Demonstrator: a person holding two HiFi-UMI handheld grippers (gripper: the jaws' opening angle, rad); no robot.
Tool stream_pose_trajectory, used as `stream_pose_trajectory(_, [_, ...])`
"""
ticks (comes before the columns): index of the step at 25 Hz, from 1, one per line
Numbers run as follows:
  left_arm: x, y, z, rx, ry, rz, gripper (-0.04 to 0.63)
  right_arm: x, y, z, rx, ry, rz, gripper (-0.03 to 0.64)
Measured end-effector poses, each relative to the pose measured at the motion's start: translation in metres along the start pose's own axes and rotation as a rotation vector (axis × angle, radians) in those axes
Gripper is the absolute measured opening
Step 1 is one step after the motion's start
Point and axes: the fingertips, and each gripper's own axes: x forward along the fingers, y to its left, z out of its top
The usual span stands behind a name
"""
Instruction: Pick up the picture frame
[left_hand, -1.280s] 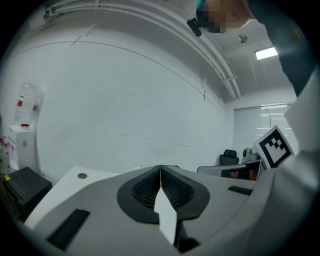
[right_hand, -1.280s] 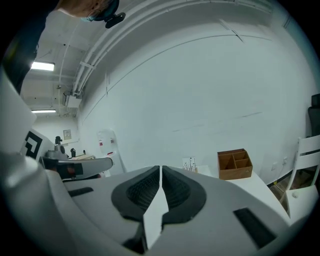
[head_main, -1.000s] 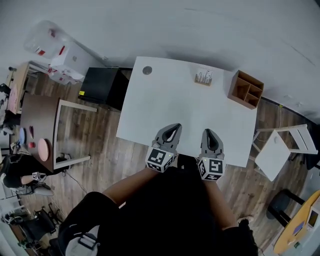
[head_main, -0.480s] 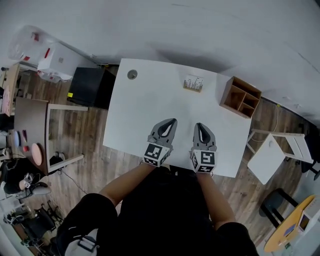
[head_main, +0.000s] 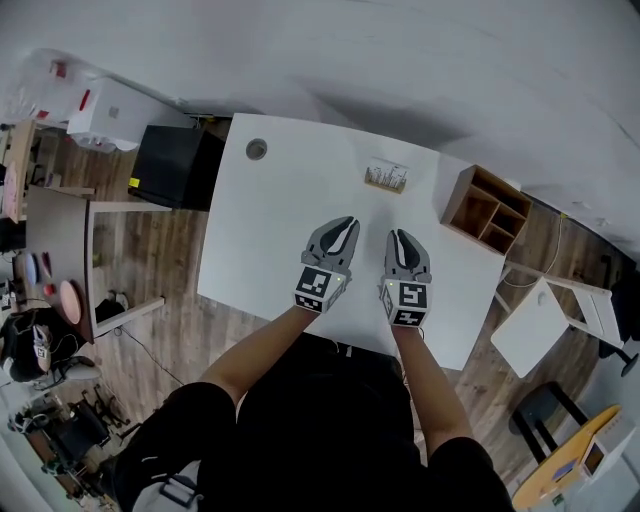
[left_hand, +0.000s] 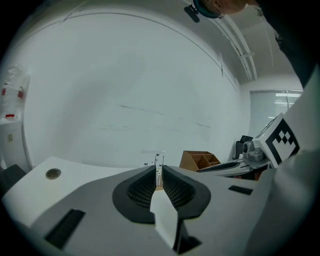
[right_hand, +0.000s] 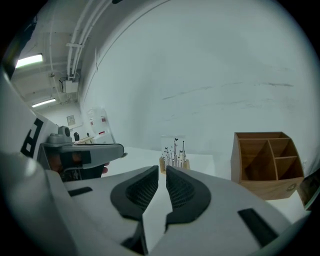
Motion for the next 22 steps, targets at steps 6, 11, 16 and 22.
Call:
stream_pose_trajectory(6, [0.032,0.015,-0.024,-0.018,0.062,-0.006,0.084,0.034,-0.025,-0.014,-0.001,0.035,-0.021,0.040])
stream_pose_trajectory(11, [0.061,0.031,-0.040,0.012,0.090,0.009,0.098,0.056,-0.045,-0.011,0.010,0.024,-0.037,0.057])
stream_pose_trajectory(16, [0.083,0.049,-0.058,0.012,0.133,0.027,0.101,0.081,-0.052,-0.011,0.008,0.049,-0.029,0.097])
stream_pose_trajectory(22, [0.104,0.068,-0.064,-0.031,0.120,0.069,0.107,0.104,-0.063,-0.028,0.004,0.111,-0.042,0.103])
